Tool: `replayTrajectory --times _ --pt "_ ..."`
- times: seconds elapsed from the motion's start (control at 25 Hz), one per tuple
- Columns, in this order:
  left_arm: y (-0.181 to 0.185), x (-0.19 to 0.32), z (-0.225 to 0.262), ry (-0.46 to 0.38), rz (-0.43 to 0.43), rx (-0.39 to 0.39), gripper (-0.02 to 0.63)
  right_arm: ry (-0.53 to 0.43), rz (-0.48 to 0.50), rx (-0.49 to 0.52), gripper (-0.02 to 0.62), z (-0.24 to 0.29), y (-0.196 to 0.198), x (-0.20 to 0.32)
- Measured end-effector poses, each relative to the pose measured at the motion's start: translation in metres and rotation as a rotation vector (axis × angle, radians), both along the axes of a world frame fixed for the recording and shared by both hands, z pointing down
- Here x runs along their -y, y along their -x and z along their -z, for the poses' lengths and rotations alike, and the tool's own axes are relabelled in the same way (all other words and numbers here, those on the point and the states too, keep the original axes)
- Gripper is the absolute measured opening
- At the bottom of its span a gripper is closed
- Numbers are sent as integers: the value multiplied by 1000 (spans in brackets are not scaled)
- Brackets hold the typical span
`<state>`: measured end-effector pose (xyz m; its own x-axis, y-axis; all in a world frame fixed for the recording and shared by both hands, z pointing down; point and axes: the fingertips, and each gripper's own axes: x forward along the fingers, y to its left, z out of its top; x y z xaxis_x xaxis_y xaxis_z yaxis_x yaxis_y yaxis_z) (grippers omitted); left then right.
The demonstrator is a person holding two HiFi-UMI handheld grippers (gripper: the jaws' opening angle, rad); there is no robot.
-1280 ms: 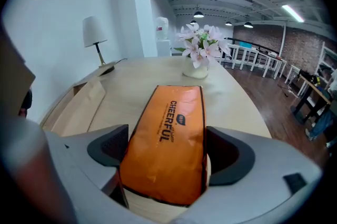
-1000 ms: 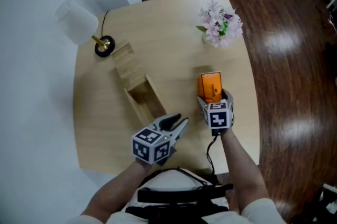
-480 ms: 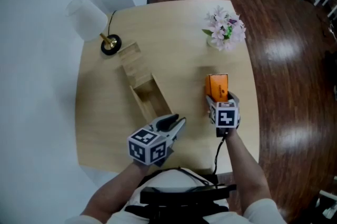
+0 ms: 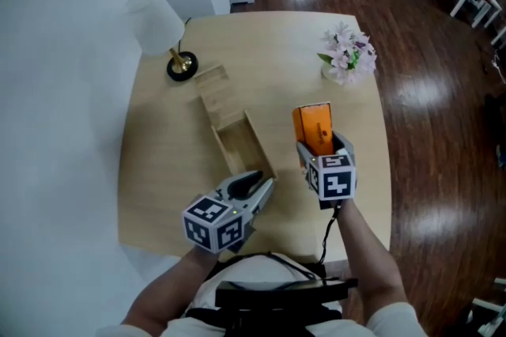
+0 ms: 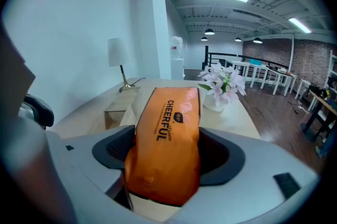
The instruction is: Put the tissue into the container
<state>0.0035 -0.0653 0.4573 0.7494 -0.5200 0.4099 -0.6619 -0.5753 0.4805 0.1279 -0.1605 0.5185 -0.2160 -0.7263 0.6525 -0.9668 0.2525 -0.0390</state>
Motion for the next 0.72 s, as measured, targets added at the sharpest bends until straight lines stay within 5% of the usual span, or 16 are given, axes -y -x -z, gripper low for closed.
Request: replayTrajectory --times 0.4,0.72 --pt "86 -12 0 -3 108 2 126 3 194 -6 382 0 130 -7" --pt "128 -18 -7 20 141 -9 126 63 253 -38 382 -22 185 -12"
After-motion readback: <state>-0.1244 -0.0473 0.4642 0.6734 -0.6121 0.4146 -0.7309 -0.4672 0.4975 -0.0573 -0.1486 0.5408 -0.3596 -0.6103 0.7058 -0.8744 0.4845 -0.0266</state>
